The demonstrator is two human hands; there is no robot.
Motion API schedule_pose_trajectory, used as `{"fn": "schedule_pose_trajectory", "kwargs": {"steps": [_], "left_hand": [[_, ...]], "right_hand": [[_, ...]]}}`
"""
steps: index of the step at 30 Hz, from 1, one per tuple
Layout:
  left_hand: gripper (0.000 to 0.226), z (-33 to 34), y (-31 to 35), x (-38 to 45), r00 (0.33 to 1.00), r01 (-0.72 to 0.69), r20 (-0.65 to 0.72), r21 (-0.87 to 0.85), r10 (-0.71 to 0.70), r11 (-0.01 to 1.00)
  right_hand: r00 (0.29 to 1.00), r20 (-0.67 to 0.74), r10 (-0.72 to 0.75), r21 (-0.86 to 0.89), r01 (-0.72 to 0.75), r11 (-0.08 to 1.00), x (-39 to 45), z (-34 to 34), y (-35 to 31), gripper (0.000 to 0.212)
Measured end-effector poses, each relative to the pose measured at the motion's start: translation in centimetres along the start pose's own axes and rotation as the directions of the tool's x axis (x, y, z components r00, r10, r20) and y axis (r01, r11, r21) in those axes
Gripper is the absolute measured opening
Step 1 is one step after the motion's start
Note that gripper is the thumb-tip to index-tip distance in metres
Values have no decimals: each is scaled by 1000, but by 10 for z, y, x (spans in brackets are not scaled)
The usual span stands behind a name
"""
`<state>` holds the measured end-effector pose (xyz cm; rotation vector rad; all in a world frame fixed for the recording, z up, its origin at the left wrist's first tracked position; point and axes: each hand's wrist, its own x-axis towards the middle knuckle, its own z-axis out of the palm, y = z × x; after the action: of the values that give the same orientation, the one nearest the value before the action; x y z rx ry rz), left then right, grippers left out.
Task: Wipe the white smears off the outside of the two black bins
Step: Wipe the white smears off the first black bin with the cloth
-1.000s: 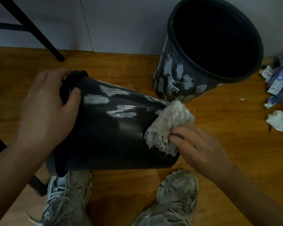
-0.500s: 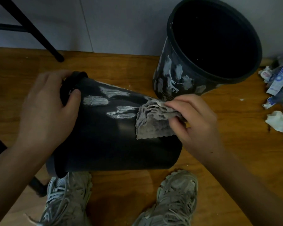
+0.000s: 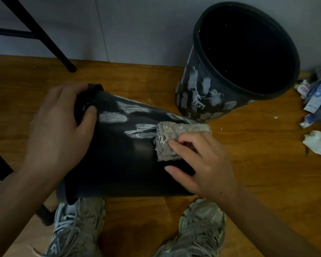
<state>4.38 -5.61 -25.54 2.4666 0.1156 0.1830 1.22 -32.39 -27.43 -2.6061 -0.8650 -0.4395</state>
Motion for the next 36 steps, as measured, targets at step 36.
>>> {"fn": "schedule_pose_trajectory", "kwargs": {"steps": [36], "left_hand": [[40,4,11,-16,976,208,149,-424,-158,881]], "right_hand": [[976,-9,217,-84,-217,973,-3,17,-4,45]]}}
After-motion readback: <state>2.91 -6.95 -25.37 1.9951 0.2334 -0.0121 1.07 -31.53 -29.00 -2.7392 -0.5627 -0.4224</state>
